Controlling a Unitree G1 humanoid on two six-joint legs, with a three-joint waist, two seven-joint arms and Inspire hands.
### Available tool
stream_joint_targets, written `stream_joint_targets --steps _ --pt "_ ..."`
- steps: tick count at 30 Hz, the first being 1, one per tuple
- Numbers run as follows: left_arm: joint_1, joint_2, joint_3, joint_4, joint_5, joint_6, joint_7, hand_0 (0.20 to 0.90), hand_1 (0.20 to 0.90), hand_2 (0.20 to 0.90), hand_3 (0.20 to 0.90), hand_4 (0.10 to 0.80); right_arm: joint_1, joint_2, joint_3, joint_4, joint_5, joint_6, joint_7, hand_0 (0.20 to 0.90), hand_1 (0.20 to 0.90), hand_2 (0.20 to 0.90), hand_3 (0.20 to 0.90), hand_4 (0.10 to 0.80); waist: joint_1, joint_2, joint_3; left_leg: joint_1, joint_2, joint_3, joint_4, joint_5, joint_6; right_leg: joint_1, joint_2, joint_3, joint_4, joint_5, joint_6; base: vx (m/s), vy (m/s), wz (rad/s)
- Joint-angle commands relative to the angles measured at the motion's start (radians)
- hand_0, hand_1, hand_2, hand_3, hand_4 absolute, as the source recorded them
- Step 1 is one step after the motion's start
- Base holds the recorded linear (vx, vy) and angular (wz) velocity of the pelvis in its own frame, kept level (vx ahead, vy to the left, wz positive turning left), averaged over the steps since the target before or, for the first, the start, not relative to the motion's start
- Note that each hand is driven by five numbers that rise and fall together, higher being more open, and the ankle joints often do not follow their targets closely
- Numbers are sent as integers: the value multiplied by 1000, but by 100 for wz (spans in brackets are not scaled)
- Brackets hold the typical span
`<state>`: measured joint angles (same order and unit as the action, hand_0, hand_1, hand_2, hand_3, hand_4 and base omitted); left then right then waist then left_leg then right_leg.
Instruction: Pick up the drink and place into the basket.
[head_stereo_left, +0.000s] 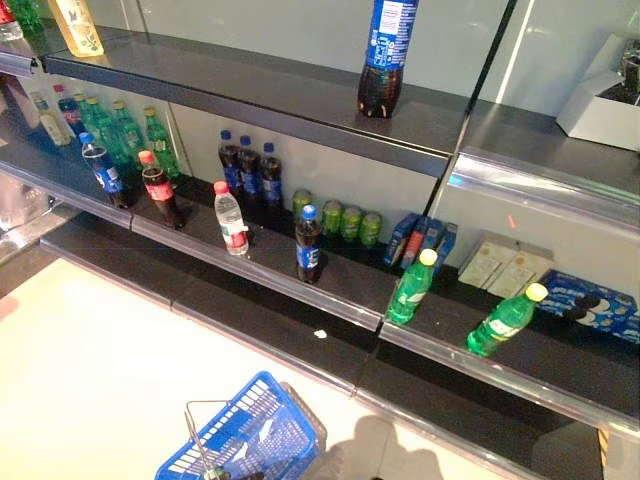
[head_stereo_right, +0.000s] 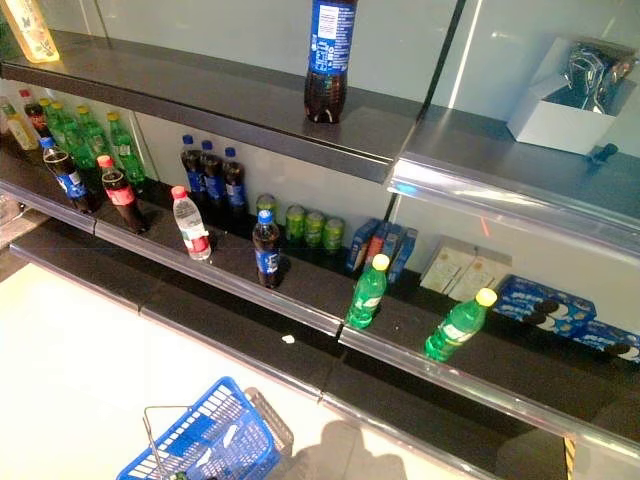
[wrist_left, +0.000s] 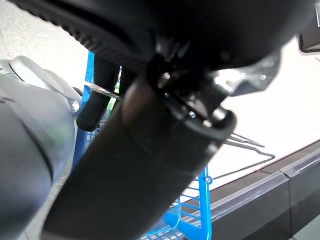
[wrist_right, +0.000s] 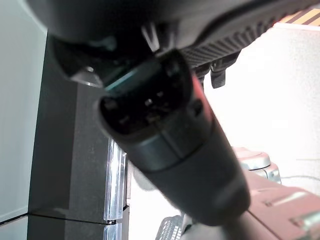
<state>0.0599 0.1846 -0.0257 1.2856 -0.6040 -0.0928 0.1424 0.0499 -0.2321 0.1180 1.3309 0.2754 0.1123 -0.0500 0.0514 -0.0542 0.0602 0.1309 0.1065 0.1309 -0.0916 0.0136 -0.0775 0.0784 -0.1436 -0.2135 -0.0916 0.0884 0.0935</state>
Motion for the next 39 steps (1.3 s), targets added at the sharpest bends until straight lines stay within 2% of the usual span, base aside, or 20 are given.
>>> stream_joint_targets --steps 1,10,20,22,25,39 --pt "-95 36 14 -6 12 -63 -8 300 300 300 200 100 -68 -20 14 59 8 12 -19 900 900 900 900 800 8 24 47 -9 30 -29 4 -37 -28 29 -51 20 17 -28 76 0 0 0" --pt "-101 31 6 -15 10 -87 -4 300 300 300 200 100 -65 -23 5 73 -18 24 -36 900 900 900 900 800 12 23 51 -16 30 -36 4 -34 -28 32 -56 18 15 -27 79 7 0 0" --pt "-94 38 3 -15 14 -82 -2 300 300 300 200 100 -69 -32 35 68 -123 -26 -90 900 900 900 900 800 18 23 42 -13 27 -42 4 -36 -26 42 -60 13 13 -30 81 18 4 1" --pt "-91 39 2 -16 22 -76 0 300 300 300 200 100 -78 -40 59 49 -195 -90 -142 900 900 900 900 800 24 19 38 -12 27 -44 4 -36 -26 45 -61 11 14 -31 82 30 -6 9" --pt "-94 44 2 -19 31 -68 0 300 300 300 200 100 -90 -47 81 23 -211 -117 -155 900 900 900 900 800 29 15 37 -9 27 -47 4 -36 -25 48 -61 8 15 -32 82 20 -14 10" --pt "-88 48 -18 -48 66 -49 -8 300 300 300 200 100 -133 -61 158 -114 -223 -343 -139 900 900 900 900 800 55 10 33 -5 29 -67 4 -35 -26 63 -67 -16 13 -34 84 7 -4 3"
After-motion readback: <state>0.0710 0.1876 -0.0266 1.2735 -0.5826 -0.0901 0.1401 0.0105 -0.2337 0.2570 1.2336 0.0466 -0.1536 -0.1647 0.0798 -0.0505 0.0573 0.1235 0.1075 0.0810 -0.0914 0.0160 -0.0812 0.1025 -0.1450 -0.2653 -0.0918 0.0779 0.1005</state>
